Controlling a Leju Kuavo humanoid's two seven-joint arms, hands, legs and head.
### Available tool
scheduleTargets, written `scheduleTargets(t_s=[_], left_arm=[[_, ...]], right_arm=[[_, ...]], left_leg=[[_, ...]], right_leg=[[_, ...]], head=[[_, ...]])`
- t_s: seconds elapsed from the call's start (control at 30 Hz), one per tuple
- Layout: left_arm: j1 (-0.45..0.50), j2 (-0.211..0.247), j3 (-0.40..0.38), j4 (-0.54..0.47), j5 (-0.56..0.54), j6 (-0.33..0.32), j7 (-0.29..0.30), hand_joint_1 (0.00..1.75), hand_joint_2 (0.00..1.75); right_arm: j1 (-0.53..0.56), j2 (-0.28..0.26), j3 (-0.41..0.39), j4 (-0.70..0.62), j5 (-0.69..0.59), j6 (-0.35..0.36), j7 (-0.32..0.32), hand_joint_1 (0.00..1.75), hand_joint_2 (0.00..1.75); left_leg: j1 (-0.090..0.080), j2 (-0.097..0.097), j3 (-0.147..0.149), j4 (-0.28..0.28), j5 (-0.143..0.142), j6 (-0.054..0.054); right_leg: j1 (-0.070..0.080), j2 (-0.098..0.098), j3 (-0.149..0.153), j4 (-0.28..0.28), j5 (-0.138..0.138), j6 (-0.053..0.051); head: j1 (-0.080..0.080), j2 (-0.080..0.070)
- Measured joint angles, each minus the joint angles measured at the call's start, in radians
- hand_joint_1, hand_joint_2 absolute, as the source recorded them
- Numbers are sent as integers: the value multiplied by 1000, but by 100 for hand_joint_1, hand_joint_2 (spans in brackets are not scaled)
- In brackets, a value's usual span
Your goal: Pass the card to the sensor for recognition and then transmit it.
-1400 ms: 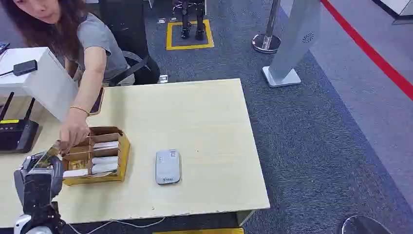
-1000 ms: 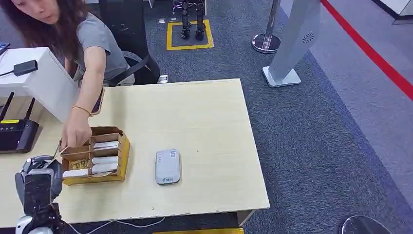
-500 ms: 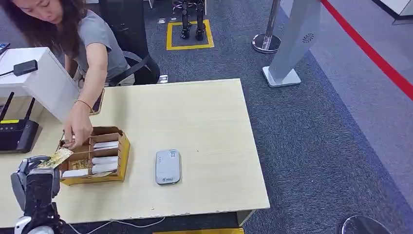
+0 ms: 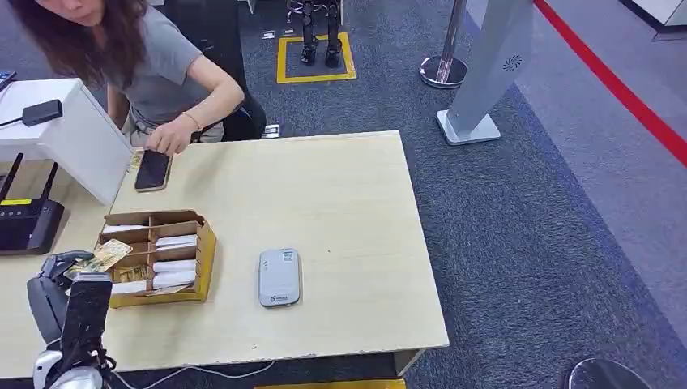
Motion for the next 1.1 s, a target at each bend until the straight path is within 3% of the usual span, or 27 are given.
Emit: scheduleTargets(t_s=[0.3, 0.57, 1.1], left_arm=[[-61, 3, -78, 102, -239, 89, 41, 175, 175], [-96, 2, -114, 174, -259, 98, 43, 175, 175], [-110, -12, -185, 204, -294, 91, 43, 175, 175]], right_arm=[[-2, 0, 14, 1, 19, 5, 0, 0, 0], [-4, 0, 21, 1, 19, 5, 0, 0, 0], [-5, 0, 26, 1, 20, 5, 0, 0, 0]], left_leg=[[0, 0, 0, 0, 1, 0], [0, 0, 0, 0, 1, 0], [0, 0, 0, 0, 1, 0]], right_leg=[[0, 0, 0, 0, 1, 0], [0, 0, 0, 0, 1, 0], [0, 0, 0, 0, 1, 0]], head=[[0, 0], [0, 0], [0, 0]])
